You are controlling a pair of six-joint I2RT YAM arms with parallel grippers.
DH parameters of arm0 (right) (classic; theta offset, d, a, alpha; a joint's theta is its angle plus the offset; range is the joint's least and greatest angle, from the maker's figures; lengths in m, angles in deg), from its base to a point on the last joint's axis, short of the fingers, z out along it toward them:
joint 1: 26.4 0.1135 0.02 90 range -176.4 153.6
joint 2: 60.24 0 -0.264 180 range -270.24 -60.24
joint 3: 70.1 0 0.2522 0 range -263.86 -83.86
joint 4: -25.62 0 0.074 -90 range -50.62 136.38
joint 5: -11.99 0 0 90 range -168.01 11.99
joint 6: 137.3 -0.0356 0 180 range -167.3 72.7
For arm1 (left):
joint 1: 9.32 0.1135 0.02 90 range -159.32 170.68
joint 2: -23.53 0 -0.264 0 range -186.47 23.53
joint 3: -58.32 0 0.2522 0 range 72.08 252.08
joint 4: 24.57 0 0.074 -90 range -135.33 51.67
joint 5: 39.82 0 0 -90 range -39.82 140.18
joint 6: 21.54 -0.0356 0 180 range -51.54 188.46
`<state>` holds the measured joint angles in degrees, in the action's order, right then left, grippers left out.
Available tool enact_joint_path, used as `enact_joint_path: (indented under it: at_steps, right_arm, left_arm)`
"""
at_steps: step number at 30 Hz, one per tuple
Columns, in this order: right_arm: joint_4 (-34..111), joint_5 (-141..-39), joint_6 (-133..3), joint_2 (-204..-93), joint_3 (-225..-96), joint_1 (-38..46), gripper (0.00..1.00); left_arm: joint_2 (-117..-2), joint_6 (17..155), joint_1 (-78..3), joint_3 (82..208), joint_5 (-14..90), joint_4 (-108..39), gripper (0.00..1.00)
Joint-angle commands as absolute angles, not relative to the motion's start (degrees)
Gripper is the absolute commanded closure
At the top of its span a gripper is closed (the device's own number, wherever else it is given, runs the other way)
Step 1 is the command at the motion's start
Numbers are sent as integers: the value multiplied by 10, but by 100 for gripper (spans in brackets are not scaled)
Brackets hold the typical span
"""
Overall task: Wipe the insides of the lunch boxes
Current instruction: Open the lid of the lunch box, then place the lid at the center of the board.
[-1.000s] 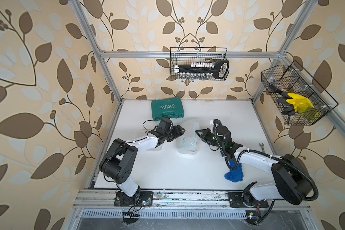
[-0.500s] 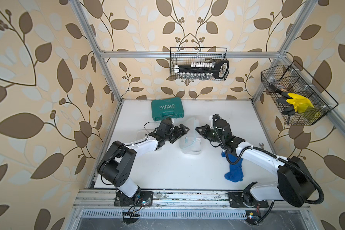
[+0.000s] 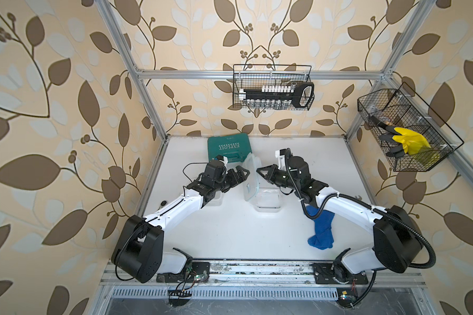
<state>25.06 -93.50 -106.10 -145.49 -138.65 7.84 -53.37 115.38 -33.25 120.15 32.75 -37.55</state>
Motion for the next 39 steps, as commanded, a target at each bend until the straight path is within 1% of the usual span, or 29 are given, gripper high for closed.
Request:
enact_joint_path:
  at_steps: [1, 5, 7, 11, 14, 18, 22, 23, 26, 29, 36, 37, 38, 39]
  right_arm:
    - [232, -952, -1048, -1458, -1412, 86, 100]
    - [241, -937, -1027, -1438, -1409, 85, 100]
    - [276, -924, -996, -1409, -1419, 77, 100]
    - [430, -881, -891, -1339, -1464, 33, 100]
    - [536, -856, -819, -1300, -1492, -22, 100]
    - [649, -795, -713, -1295, -1531, -92, 100]
    - [699, -689, -612, -1331, -1551, -120, 100]
    - [705, -657, -590, -1349, -1554, -122, 100]
    - [735, -607, -556, -1422, -1568, -135, 100]
    - [754, -613, -556, -1491, -1575, -148, 100]
    - [742, -639, -557, -1595, -1560, -146, 100]
    - [742, -645, -559, -1603, -1558, -145, 99]
    - [741, -653, -561, -1607, -1555, -146, 89]
    - [740, -657, -566, -1606, -1551, -145, 87]
  left_arm:
    - [-501, 1130, -325, 1190, 355, -403, 1]
    - [-482, 1132, -317, 1178, 364, -406, 1]
    - [-478, 1129, -316, 1179, 363, -412, 1]
    - [-476, 1121, -316, 1183, 360, -422, 1]
    - [-478, 1118, -316, 1184, 355, -421, 1]
    - [-488, 1116, -316, 1185, 344, -420, 1]
    - [-499, 1114, -316, 1183, 338, -420, 1]
    - [-500, 1114, -316, 1182, 338, -418, 1]
    - [-505, 1113, -316, 1179, 335, -414, 1]
    - [-510, 1112, -316, 1176, 330, -413, 1]
    - [-517, 1110, -316, 1169, 330, -407, 1]
    - [-520, 1110, -316, 1169, 329, -406, 1]
    - [-522, 1109, -316, 1170, 327, -406, 1]
    - [-523, 1108, -316, 1170, 327, -407, 1]
